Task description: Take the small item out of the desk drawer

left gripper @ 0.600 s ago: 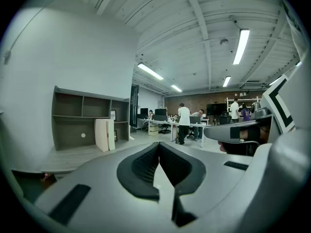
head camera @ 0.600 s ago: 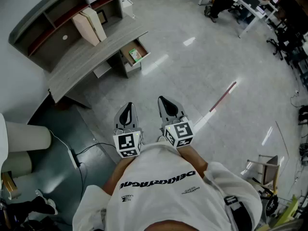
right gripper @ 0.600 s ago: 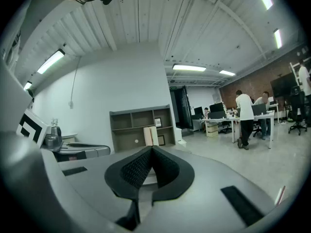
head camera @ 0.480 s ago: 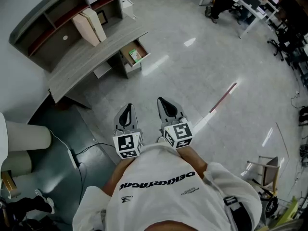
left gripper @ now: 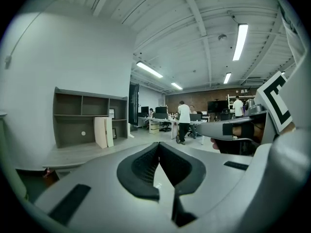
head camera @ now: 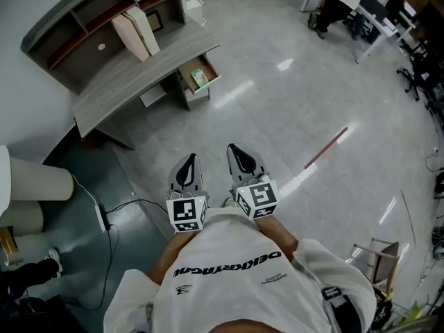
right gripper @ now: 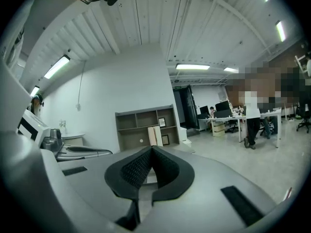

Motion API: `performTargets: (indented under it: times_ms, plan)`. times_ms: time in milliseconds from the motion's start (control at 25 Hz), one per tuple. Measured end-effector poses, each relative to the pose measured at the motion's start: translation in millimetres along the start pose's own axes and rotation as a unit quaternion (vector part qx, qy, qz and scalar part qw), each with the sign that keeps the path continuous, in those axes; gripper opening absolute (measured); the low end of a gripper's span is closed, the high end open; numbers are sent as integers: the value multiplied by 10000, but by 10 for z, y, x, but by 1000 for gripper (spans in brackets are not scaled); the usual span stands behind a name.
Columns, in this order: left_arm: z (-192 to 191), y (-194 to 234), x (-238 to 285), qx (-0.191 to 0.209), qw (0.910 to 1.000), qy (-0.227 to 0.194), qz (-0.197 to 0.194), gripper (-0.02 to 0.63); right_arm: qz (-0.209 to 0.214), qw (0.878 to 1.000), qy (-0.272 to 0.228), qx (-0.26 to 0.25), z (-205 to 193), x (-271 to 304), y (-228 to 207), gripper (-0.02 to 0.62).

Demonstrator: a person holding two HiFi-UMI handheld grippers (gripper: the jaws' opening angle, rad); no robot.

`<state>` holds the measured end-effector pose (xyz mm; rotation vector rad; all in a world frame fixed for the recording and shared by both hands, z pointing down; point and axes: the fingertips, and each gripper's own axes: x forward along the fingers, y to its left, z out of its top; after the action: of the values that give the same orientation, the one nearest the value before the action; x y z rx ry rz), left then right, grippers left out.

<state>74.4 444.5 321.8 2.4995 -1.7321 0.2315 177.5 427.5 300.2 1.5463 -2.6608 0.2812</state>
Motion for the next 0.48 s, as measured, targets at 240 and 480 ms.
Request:
performTargets:
  times_ms: [240, 480]
  plan:
    - [-121, -110, -68, 11, 9998, 121, 125, 17, 203, 9998, 43, 9, -74, -34, -47, 31]
    - [-154, 1, 64, -56, 9997, 118, 222, 16, 327, 9994, 105, 50, -126, 190, -50, 31]
